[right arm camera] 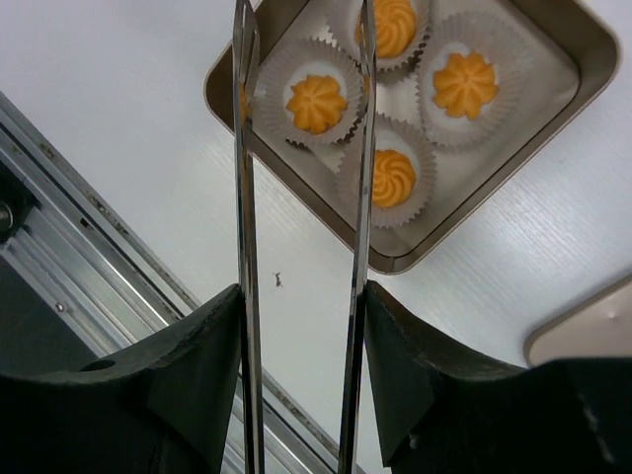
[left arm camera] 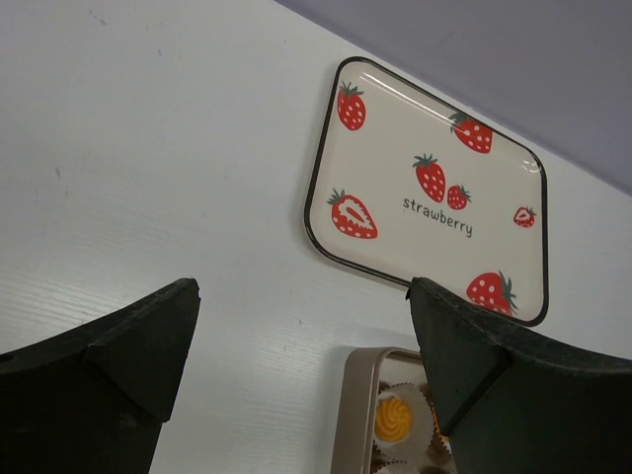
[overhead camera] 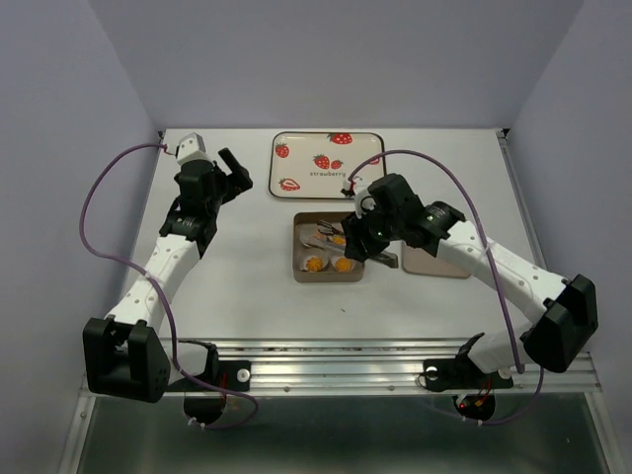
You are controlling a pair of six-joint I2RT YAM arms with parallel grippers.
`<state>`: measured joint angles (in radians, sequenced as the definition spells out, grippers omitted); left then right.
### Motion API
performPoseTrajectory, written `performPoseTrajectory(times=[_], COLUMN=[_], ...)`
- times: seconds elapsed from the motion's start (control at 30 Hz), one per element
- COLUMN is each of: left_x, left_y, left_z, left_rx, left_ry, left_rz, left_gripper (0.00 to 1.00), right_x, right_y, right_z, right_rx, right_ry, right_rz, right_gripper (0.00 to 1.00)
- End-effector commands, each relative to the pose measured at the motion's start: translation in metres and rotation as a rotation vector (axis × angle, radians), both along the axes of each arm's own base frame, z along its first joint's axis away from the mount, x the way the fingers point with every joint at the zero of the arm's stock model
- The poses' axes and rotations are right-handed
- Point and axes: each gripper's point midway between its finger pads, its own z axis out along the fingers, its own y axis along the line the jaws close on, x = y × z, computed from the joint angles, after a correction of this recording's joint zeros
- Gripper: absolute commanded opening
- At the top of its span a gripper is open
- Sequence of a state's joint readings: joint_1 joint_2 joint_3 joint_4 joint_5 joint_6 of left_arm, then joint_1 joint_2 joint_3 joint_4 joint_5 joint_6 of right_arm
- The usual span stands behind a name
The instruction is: Pack the cookies
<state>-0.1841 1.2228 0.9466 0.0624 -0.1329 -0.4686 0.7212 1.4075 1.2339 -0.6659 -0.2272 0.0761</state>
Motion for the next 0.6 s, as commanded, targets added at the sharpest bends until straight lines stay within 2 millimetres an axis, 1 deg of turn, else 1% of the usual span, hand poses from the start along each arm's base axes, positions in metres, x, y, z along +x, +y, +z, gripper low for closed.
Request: performPoseTrajectory(times=[0.0, 0.03, 0.13, 0.17, 0.2, 0.27, 0.33, 0.37, 0.4, 0.43, 0.47, 0.53, 0.57], left_x=[-0.001, -0.001, -0.001, -0.002, -0.001, -0.002, -0.001, -0.001, -0.001, -0.001, 0.0, 0.001, 0.001], left_y=[0.0, 0.0, 0.001, 0.001, 0.002, 0.001, 0.002, 0.002, 0.002, 0.002, 0.003, 0.003, 0.003], left_z=[0.03, 0.031, 0.033, 0.032, 0.033, 0.033, 0.034, 0.034, 0.035, 0.035, 0.036, 0.037, 0.037], left_rx=[0.012, 0.013, 0.019, 0.019, 0.019, 0.02, 0.023, 0.023, 0.026, 0.029, 0.029, 0.037, 0.041], left_ry=[-0.084, -0.085, -0.091, -0.09, -0.094, -0.096, -0.101, -0.102, -0.105, -0.108, -0.111, -0.116, -0.117], left_rz=[-0.009, -0.008, -0.007, -0.005, -0.003, -0.005, -0.002, -0.004, -0.004, -0.005, -0.002, -0.003, -0.004], left_gripper=[0.99, 0.99, 0.99, 0.99, 0.99, 0.99, 0.99, 0.99, 0.99, 0.99, 0.99, 0.99, 0.99], right_x=[0.018, 0.02, 0.042, 0.055, 0.063, 0.088, 0.11, 0.121, 0.142, 0.152, 0.167, 0.186, 0.204], right_y=[-0.001, -0.005, -0.021, -0.031, -0.039, -0.061, -0.077, -0.089, -0.112, -0.121, -0.142, -0.156, -0.163], right_z=[0.053, 0.059, 0.07, 0.079, 0.083, 0.096, 0.103, 0.103, 0.102, 0.1, 0.098, 0.091, 0.083], right_rx=[0.067, 0.071, 0.029, 0.013, 0.01, 0.021, 0.052, 0.053, 0.053, 0.046, 0.034, 0.018, 0.003], right_ry=[-0.152, -0.169, -0.246, -0.288, -0.302, -0.347, -0.37, -0.369, -0.363, -0.367, -0.378, -0.379, -0.368], right_rz=[-0.078, -0.105, -0.241, -0.317, -0.36, -0.474, -0.518, -0.554, -0.62, -0.648, -0.691, -0.707, -0.725], right_gripper=[0.54, 0.54, 0.54, 0.54, 0.53, 0.54, 0.54, 0.54, 0.53, 0.54, 0.53, 0.53, 0.54])
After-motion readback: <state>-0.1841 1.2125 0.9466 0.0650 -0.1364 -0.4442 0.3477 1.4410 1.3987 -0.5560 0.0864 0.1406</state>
